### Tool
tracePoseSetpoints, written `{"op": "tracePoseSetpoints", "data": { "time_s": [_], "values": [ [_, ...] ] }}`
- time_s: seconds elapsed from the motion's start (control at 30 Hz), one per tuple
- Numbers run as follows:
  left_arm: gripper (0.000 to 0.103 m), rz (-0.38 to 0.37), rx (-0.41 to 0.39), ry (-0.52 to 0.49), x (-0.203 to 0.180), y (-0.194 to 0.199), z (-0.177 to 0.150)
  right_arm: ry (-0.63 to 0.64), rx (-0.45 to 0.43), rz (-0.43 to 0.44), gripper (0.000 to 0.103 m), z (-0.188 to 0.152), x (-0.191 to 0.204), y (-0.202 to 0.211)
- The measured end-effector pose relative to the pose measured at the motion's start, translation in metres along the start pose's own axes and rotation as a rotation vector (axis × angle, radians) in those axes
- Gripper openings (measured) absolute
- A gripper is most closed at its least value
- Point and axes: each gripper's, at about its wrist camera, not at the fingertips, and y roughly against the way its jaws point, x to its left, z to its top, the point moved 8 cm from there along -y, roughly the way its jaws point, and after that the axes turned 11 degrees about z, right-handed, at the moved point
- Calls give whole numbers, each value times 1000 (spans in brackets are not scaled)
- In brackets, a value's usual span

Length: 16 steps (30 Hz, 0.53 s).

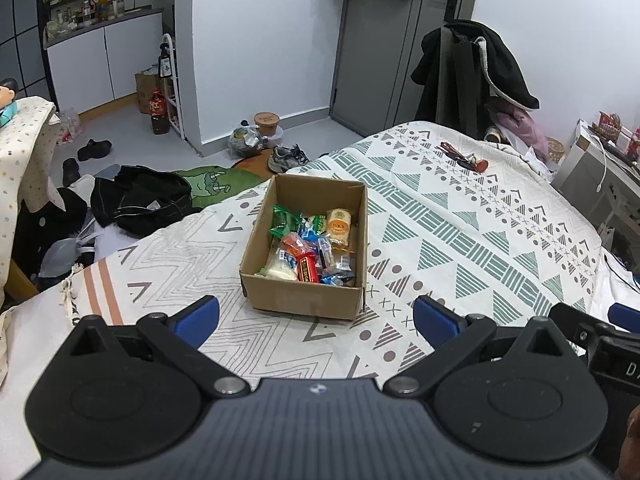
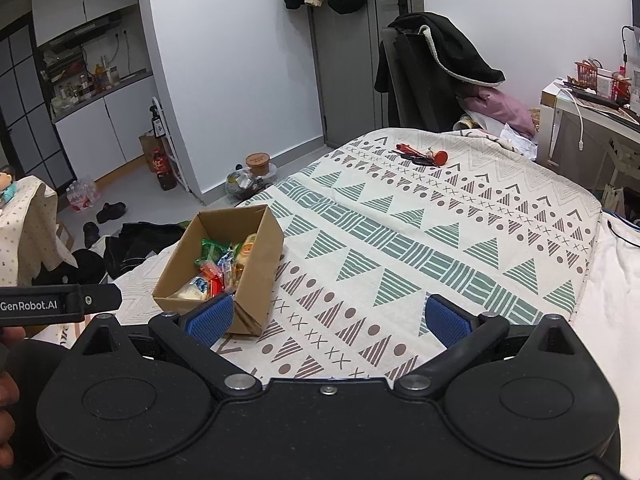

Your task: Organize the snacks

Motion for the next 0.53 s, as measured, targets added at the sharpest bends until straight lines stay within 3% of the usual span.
{"op": "tracePoseSetpoints", "data": {
  "time_s": [0.53],
  "values": [
    [102, 5, 8, -26, -12, 3, 0, -24, -5, 4, 103, -6, -8, -2]
  ]
}}
